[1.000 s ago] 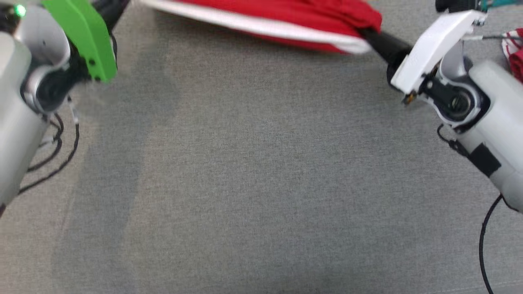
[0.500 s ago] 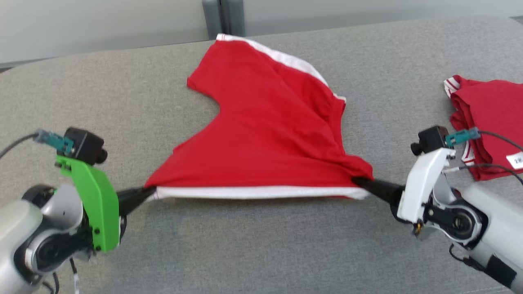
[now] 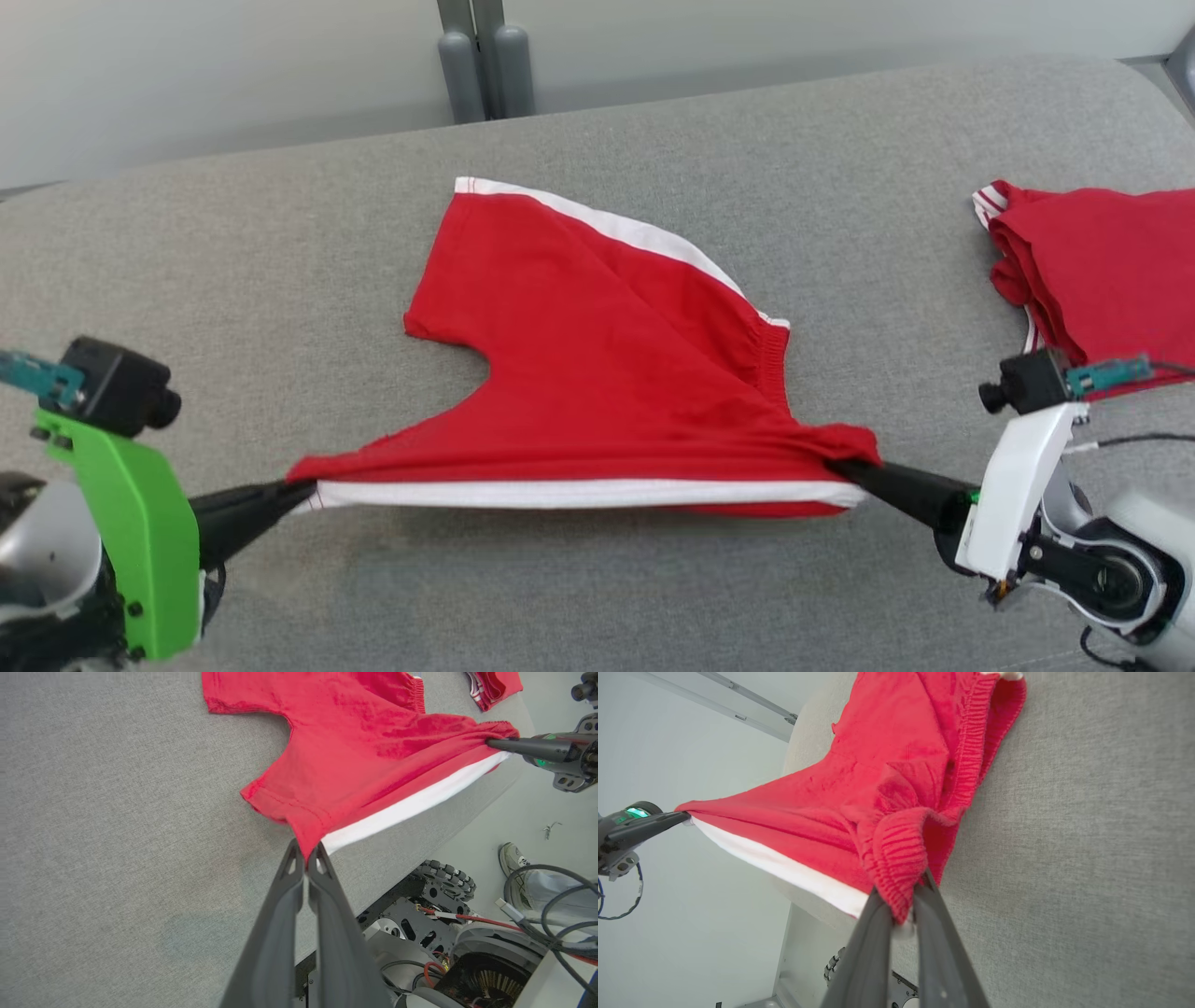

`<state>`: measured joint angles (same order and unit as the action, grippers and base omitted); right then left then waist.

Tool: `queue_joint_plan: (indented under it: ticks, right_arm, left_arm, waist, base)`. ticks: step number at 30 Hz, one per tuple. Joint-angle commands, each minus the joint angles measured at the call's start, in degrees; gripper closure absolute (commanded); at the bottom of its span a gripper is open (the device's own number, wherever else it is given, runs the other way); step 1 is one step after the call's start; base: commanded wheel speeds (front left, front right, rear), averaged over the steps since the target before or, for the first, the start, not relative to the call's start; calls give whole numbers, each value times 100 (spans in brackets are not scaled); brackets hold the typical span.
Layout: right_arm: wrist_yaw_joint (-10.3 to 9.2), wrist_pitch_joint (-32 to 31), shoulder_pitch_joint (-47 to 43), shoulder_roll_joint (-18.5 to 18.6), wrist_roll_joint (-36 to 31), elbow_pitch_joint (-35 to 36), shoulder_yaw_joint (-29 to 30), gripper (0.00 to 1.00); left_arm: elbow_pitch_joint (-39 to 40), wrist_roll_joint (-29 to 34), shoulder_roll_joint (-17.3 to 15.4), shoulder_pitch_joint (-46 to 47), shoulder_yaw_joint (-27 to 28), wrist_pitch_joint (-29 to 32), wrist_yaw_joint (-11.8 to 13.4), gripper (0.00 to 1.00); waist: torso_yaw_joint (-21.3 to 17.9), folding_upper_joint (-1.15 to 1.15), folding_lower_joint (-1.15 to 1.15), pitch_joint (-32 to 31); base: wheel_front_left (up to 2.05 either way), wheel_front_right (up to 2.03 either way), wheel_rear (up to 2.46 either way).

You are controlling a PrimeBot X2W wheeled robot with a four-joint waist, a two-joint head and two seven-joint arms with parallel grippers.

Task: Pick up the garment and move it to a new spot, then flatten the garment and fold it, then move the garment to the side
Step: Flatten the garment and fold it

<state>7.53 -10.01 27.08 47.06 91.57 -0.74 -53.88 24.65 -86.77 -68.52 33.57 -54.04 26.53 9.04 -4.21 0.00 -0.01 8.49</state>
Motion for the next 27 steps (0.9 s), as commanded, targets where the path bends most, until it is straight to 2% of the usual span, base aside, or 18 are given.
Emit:
queue_joint_plan:
  ticks: [1,6,9,15,21,27]
  right_arm:
    - [-7,-73,252,-26,-32,21,67,100]
    - [-5,-372,956,-203,-105,-56,217,100]
    - [-2,-532,1417,-365,-129,-187,309,100]
    - [-2,-638,1960,-604,-107,-437,463,100]
    - [-2,-650,2213,-733,-97,-513,557,100]
    - [-4,-680,2368,-867,-43,-515,603,100]
  left_arm:
    - [-138,-62,21,274,74,233,-67,100]
    - [-755,21,375,1240,191,1250,-248,100]
    - [-1310,76,725,2028,323,1816,-281,100]
    - [-2349,293,1446,3310,396,2544,-308,100]
    - [-3273,707,1927,4273,267,3056,-289,100]
    - [-4101,996,2255,4838,188,3178,-383,100]
  waist:
    - [-134,0,1,369]
    - [-282,0,1,1043]
    - [-382,0,1,1453]
    - [-589,0,1,2048]
    - [-784,0,1,2472]
    - [-994,0,1,2773]
  base:
    - [0,0,0]
    - [0,0,0]
    - [0,0,0]
    - [0,0,0]
    - [0,0,0]
    - [0,0,0]
